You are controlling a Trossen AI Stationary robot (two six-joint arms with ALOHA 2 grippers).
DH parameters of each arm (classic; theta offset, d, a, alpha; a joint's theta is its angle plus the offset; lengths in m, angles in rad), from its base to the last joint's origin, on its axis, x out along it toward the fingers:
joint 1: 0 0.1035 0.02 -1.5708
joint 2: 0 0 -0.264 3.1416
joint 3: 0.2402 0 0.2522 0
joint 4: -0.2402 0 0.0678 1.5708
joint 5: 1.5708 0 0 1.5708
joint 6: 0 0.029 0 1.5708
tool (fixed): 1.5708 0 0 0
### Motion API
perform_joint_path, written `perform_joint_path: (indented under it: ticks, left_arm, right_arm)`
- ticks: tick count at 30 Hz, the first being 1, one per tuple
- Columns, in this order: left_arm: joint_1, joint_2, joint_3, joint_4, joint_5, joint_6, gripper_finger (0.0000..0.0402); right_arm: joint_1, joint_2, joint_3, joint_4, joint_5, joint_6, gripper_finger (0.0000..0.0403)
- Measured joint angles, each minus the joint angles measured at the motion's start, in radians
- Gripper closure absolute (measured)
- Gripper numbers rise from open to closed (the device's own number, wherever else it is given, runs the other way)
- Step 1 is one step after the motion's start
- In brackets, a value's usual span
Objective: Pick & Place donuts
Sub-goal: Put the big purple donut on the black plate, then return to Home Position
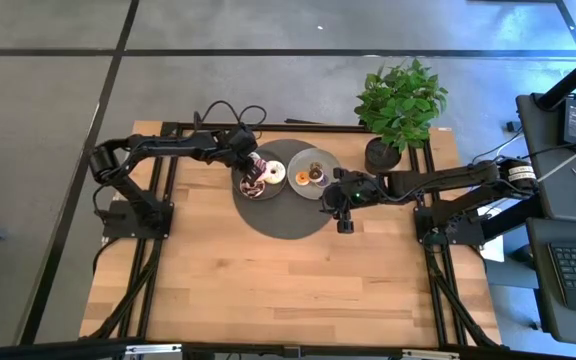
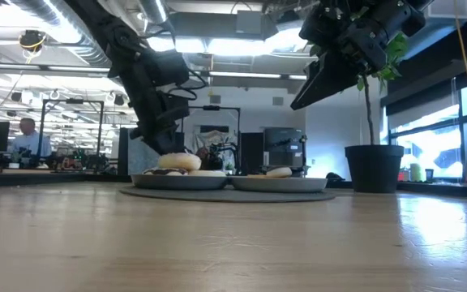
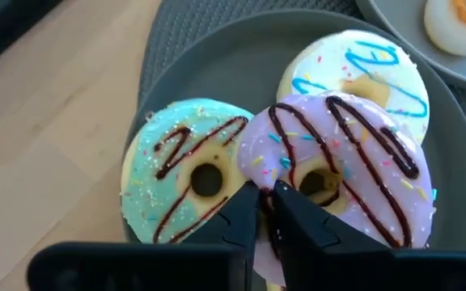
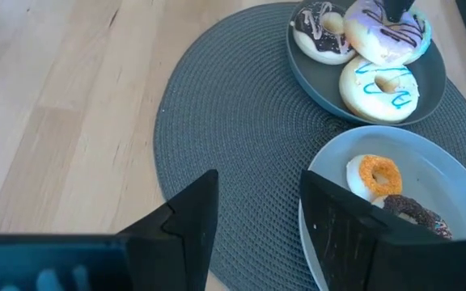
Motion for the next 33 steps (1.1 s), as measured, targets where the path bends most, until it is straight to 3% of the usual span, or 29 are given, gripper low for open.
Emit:
perform_joint_path:
  ticks: [12, 20, 33]
  left_arm:
    - [0.0, -0.005, 0.0, -0.001, 0.003, -0.008, 0.0342]
    - [0.0, -0.009, 0.0, -0.002, 0.002, -0.026, 0.0304]
    - [-0.003, -0.117, 0.0, -0.002, -0.001, -0.039, 0.028]
  right_arm:
    - [0.0, 0.0, 0.0, -0.001, 0.0, 0.002, 0.0226]
    - [0.0, 0.0, 0.0, -0.001, 0.0, 0.002, 0.0226]
    - [0.0, 0.0, 0.0, -0.002, 0.0, 0.0, 0.0226]
